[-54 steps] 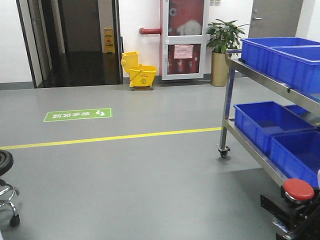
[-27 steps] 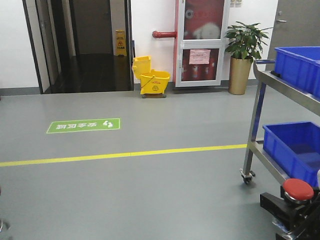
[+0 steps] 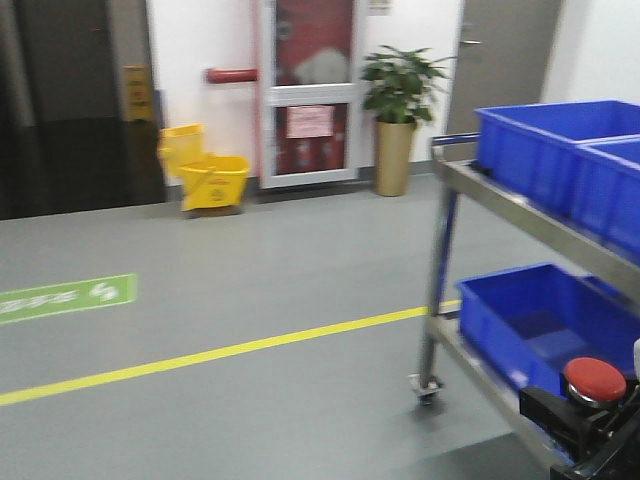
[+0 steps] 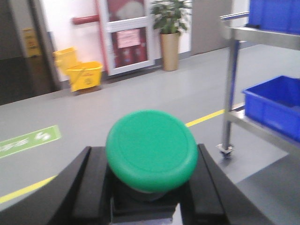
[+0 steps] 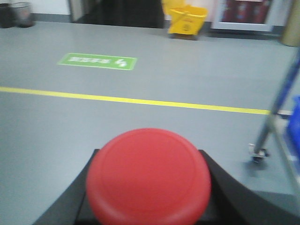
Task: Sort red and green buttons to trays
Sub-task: 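Hold both buttons while the base drives to the green and red trays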
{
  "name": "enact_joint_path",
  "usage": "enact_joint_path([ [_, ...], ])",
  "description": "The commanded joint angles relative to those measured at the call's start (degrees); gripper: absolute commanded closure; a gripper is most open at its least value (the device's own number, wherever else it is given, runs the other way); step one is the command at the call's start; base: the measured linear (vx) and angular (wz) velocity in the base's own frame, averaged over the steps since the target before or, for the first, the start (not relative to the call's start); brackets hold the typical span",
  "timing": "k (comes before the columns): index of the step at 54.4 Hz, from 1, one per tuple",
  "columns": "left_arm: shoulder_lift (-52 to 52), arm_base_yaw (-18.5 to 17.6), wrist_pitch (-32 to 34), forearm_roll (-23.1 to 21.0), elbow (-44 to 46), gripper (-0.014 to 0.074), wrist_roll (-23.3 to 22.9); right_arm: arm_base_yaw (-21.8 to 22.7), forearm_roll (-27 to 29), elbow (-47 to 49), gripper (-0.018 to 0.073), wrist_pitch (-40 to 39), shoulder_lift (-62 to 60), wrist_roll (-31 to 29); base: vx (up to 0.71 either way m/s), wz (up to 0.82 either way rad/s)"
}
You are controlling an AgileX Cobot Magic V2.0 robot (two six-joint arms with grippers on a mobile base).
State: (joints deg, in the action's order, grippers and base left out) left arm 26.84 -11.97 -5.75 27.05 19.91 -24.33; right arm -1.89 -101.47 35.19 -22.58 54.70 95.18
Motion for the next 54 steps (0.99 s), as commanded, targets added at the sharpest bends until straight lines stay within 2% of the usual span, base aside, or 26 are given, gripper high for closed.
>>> enact_joint_path([
  [1, 0.27, -0.23, 4.66, -0.37, 1.7, 0.0599, -0.45, 0.15, -0.23, 1.94, 0.0557, 1.04, -0.64, -0.05, 0.6, -0.73],
  [26, 0.27, -0.23, 4.55, -0.37, 1.7, 0.0599, -0.45, 0.15, -0.23, 1.94, 0.0557, 1.04, -0.64, -0.05, 0.48, -0.81],
  [54, 0.27, -0.23, 4.55, -0.37, 1.7, 0.0599, -0.45, 0.15, -0.23, 1.94, 0.0557, 1.04, -0.82, -0.05, 0.26, -0.92],
])
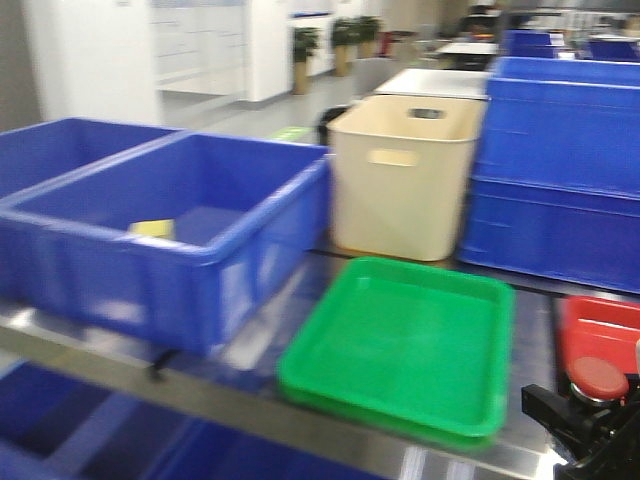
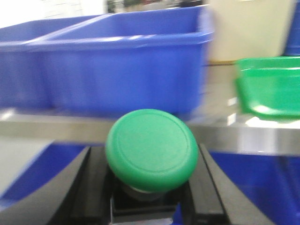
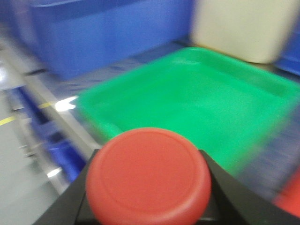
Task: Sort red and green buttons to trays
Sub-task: 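Hold both buttons while the base drives to the green and red trays, then lower green button into green tray and red button into red tray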
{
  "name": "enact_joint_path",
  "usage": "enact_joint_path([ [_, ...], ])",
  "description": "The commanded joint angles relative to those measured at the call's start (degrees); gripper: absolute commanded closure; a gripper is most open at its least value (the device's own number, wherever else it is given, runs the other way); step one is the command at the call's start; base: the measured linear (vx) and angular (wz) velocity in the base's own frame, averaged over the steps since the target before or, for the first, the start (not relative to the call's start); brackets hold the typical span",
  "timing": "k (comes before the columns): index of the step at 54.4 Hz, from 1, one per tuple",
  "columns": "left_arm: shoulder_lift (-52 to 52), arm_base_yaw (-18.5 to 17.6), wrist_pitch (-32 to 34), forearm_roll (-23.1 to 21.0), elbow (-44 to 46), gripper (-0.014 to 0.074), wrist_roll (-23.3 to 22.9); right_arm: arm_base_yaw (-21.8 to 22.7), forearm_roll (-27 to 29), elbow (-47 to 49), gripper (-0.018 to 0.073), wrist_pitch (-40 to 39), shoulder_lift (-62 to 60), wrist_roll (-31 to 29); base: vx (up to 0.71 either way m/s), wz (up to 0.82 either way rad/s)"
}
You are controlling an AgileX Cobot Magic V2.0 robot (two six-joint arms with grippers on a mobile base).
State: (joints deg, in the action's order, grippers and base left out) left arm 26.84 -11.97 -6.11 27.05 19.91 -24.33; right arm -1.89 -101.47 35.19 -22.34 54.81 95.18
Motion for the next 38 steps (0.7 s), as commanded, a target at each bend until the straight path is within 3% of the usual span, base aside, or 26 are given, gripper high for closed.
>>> enact_joint_path([
  [1, 0.27, -0.23, 4.91, -0.37, 1.7, 0.0599, -0.45, 0.15, -0.23, 1.94, 0.0557, 0.79, -0.93, -0.05, 0.19, -0.97],
  [19, 0.27, -0.23, 4.91, -0.37, 1.7, 0.0599, -0.45, 0.15, -0.23, 1.94, 0.0557, 0.79, -0.93, -0.05, 0.18, -0.81],
  [38, 0.27, -0.23, 4.91, -0.37, 1.7, 0.0599, -0.45, 0.15, -0.23, 1.94, 0.0557, 0.79, -0.93, -0.05, 0.09, -0.34],
])
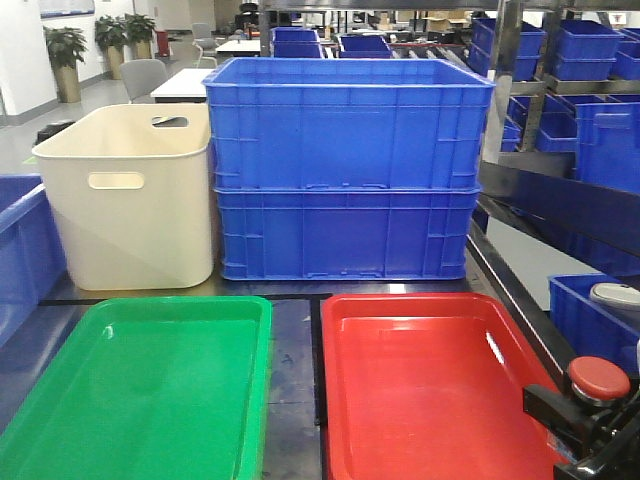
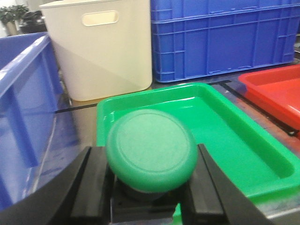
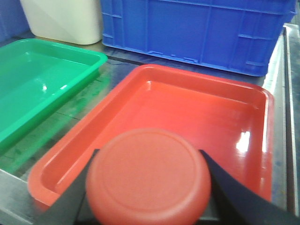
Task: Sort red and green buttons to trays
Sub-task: 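Lower green button into green tray and red button into red tray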
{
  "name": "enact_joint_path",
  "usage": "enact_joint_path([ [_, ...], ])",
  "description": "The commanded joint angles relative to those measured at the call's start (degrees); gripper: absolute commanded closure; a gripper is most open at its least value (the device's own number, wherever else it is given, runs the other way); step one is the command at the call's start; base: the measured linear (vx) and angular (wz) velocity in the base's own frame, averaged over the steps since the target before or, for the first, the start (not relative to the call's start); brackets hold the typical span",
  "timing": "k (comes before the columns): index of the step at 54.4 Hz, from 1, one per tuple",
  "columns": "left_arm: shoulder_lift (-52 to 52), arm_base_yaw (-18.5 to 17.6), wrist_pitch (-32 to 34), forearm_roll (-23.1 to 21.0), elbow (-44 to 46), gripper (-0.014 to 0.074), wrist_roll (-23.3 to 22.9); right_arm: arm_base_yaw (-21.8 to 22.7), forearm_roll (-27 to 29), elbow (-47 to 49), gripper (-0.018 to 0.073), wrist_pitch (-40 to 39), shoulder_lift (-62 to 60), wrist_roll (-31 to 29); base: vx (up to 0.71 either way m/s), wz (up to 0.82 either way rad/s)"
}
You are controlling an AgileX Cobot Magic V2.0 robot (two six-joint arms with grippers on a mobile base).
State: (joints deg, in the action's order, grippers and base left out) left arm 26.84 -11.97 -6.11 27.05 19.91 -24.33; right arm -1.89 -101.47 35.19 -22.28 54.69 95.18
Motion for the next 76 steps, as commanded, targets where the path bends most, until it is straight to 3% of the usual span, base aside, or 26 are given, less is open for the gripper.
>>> enact_joint_path([
  [1, 0.27, -0.23, 4.91, -0.37, 1.7, 0.0599, -0.45, 0.15, -0.23, 1.94, 0.0557, 0.73, -0.81, -0.05, 0.04, -0.15],
  [38, 0.27, -0.23, 5.3, -0.42, 1.7, 0.0599, -0.59, 0.15, -0.05, 1.94, 0.0557, 1.2, -0.74, -0.05, 0.01, -0.02],
  [45, 0.59, -0.23, 6.11, -0.36, 1.7, 0.0599, -0.84, 0.15, 3.92, 1.99, 0.0557, 1.41, 0.35, -0.05, 0.0, 0.0],
  [50, 3.09, -0.23, 10.78, -0.3, 1.7, 0.0599, -0.77, 0.15, 9.39, 2.8, 0.0557, 1.33, 3.22, -1.5, 0.0, 0.0],
  [59, 17.55, -0.04, 21.29, -0.37, 5.83, 0.0599, -0.37, 0.15, 18.02, 8.65, 0.0557, -4.53, 12.79, -14.52, 0.0, 0.0],
  [65, 30.28, -0.04, 24.47, -0.37, 11.89, 0.0599, 0.42, 0.15, 23.04, 13.39, 0.0557, -10.71, 20.87, -26.09, 0.0, 0.0],
  [76, 54.17, -0.04, 29.76, -0.37, 24.77, 0.0599, 0.54, 0.15, 29.44, 18.39, 0.0557, -17.9, 33.21, -40.11, 0.0, 0.0],
])
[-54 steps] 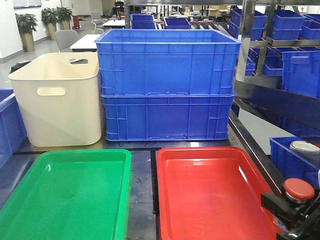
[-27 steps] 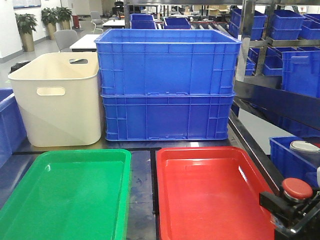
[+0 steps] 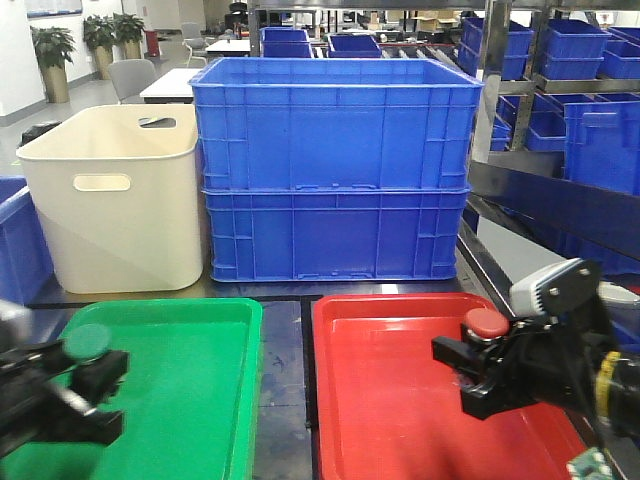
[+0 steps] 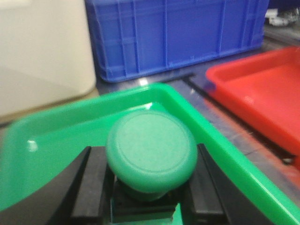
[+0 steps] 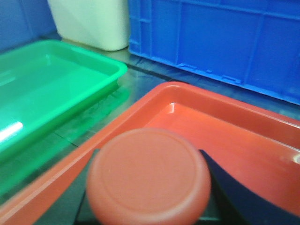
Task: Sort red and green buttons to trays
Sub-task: 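Lower green button into green tray and red button into red tray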
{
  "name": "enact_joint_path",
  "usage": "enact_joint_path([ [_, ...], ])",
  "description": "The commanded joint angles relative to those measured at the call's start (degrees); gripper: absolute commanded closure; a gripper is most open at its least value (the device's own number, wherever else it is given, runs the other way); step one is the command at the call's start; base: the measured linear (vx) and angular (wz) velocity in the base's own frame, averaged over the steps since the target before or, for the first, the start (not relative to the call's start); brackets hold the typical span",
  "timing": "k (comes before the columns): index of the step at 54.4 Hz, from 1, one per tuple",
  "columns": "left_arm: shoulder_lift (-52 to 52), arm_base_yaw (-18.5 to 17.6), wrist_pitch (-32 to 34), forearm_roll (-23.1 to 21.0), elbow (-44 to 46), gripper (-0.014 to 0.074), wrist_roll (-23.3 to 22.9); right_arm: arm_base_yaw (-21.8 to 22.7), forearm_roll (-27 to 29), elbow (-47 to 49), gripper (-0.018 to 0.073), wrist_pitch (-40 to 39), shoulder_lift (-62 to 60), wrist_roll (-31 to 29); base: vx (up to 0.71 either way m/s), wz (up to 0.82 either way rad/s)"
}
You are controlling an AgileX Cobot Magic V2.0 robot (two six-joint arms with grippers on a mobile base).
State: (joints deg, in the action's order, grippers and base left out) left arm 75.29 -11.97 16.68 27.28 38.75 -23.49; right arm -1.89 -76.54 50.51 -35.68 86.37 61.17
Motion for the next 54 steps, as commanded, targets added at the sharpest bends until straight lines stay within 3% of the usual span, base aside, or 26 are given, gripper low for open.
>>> enact_joint_path([
  [1, 6.85, -0.04, 7.3, -0.6, 6.6, 0.0598, -0.39, 0.15, 5.05, 3.39, 0.0557, -5.12, 2.44, -7.49, 0.0, 0.0],
  [10, 15.84, -0.09, 9.27, -0.55, 11.54, 0.0588, -2.31, 0.15, 9.18, 3.8, 0.055, -5.36, 8.44, -18.71, 0.0, 0.0],
  [15, 16.81, -0.26, 10.3, -0.44, 11.68, 0.0562, -3.14, 0.15, 12.81, 3.8, 0.0525, -5.28, 9.87, -21.41, 0.0, 0.0],
  [25, 16.76, -0.26, 10.07, -0.14, 11.68, 0.0404, -3.46, 0.15, 18.13, 3.8, 0.0375, -5.4, 10.34, -22.37, 0.0, 0.0],
  [40, 16.7, -0.26, 7.77, -0.19, 11.68, 0.0029, -4.91, 0.15, 18.44, 3.8, -0.0014, -7.09, 10.34, -22.32, 0.0, 0.0],
  [46, 16.22, -0.26, 5.63, -0.24, 11.79, -0.0031, -4.91, 0.15, 18.57, 3.8, -0.0093, -7.23, 10.29, -22.32, 0.0, 0.0],
  [54, 11.92, -0.26, 2.93, -0.19, 11.79, -0.002, -4.86, 0.15, 20.16, 3.8, -0.0092, -8.32, 8.47, -22.32, 0.0, 0.0],
])
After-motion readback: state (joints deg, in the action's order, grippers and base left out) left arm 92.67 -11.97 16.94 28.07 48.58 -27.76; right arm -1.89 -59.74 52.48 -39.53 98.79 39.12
